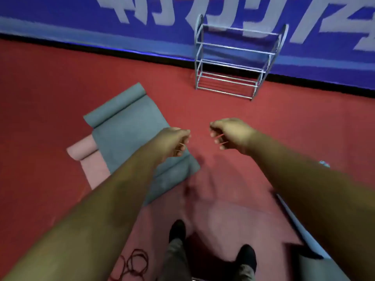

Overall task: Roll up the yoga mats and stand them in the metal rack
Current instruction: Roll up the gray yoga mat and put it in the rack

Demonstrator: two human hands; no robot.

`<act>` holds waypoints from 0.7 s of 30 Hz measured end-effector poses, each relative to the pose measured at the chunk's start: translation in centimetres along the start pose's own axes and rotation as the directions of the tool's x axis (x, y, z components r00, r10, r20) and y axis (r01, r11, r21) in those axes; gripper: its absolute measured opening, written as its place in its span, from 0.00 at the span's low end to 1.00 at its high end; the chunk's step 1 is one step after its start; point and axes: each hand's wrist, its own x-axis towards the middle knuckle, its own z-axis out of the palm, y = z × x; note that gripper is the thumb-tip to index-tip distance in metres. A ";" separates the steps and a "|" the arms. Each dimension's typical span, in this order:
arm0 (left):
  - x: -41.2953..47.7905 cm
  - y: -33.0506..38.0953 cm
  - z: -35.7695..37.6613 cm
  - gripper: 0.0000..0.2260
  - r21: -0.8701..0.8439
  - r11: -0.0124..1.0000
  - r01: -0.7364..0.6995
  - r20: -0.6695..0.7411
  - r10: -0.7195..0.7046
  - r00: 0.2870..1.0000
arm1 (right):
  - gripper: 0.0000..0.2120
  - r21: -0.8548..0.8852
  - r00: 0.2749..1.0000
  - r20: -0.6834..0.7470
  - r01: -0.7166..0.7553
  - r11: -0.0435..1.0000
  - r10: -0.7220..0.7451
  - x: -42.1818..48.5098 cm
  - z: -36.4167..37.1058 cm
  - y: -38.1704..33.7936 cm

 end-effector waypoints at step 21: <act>15.6 -25.5 -12.2 0.09 0.121 0.941 0.316 -0.056 -0.311 0.949 | 0.08 -0.439 0.955 0.089 -0.217 0.872 0.283 18.9 19.5 17.5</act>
